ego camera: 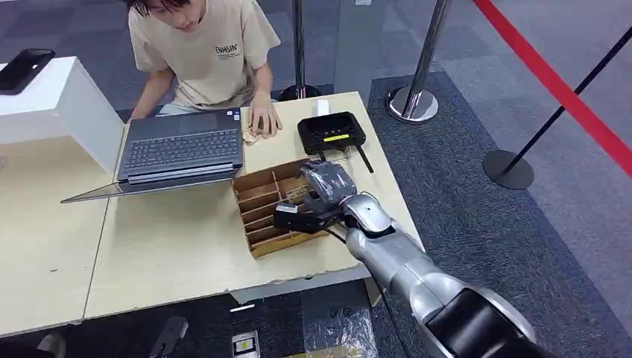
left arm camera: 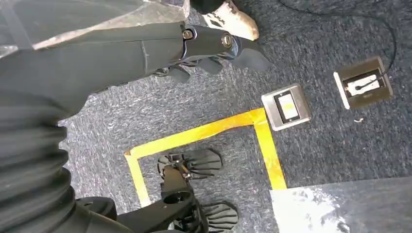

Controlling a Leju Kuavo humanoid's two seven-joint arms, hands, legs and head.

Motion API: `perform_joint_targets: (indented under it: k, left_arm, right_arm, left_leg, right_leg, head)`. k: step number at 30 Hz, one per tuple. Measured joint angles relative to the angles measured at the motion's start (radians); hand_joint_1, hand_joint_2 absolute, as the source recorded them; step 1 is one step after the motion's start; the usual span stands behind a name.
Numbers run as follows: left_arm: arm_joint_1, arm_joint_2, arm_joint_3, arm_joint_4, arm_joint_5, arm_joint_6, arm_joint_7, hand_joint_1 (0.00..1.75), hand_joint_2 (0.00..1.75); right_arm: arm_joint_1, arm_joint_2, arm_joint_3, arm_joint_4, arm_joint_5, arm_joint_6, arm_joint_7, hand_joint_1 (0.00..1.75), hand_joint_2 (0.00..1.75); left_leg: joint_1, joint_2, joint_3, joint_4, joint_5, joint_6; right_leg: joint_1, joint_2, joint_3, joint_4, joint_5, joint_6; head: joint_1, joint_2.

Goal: Pass the card to the sensor for recognition and then transmit it.

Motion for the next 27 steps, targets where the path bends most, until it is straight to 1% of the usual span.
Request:
perform_joint_targets:
  k: [8,9,10,11,13,19,27]
  left_arm:
    - [-0.001,-0.002,0.000,0.000,0.000,0.000,0.004,0.00,1.75]
    - [-0.001,-0.002,0.000,0.000,0.000,0.000,0.008,0.00,1.75]
    - [-0.001,-0.002,0.000,0.000,-0.001,0.000,0.025,0.00,1.75]
    - [0.002,-0.002,0.000,0.000,-0.002,0.000,0.027,0.00,1.75]
    - [0.012,-0.002,0.000,0.000,-0.002,0.002,-0.005,0.00,1.75]
    - [0.021,-0.002,0.000,0.000,-0.002,0.001,0.016,0.00,1.75]
    - [0.012,-0.002,0.000,0.000,-0.002,0.000,0.017,0.00,1.75]
  right_arm:
    - [0.000,-0.003,0.010,0.005,0.002,0.002,0.000,0.93,1.75]
    - [0.000,-0.003,0.011,0.005,0.001,0.007,0.000,0.94,1.75]
    - [0.000,-0.002,0.011,0.005,-0.003,0.020,0.000,0.94,1.75]
    - [0.000,-0.002,0.012,0.006,-0.003,0.018,0.000,0.94,1.75]
    - [0.007,-0.002,0.013,0.009,0.010,-0.013,0.000,0.94,1.75]
    - [0.011,-0.002,0.014,0.014,0.009,0.005,-0.002,0.94,1.75]
    - [0.006,-0.002,0.014,0.013,0.018,0.014,0.000,0.96,1.75]
  left_leg:
    - [0.000,0.000,0.000,0.000,0.000,0.000]
    - [0.000,0.000,0.000,0.000,0.000,0.000]
    - [0.000,0.000,0.000,0.000,0.000,0.000]
    - [0.000,0.000,0.001,0.000,0.000,0.000]
    - [0.000,0.000,0.000,0.000,0.000,0.000]
    - [0.000,0.000,0.001,0.000,0.000,0.000]
    - [0.000,0.000,0.003,0.000,0.000,0.000]
  right_leg:
    - [0.000,0.000,0.000,0.000,0.000,0.000]
    - [0.000,0.000,0.000,0.000,0.000,0.000]
    - [0.000,0.000,0.000,0.000,0.000,0.000]
    - [0.000,0.000,0.000,0.000,0.000,0.000]
    - [0.000,0.000,0.000,0.000,0.000,0.000]
    - [0.000,0.000,0.001,0.000,0.000,0.000]
    - [0.000,0.000,0.002,0.000,0.000,0.000]
  head:
    - [0.000,0.000]
    - [0.000,0.000]
    - [0.000,0.000]
    - [0.000,0.000]
    - [0.000,0.000]
    - [0.000,0.000]
    - [0.000,0.000]
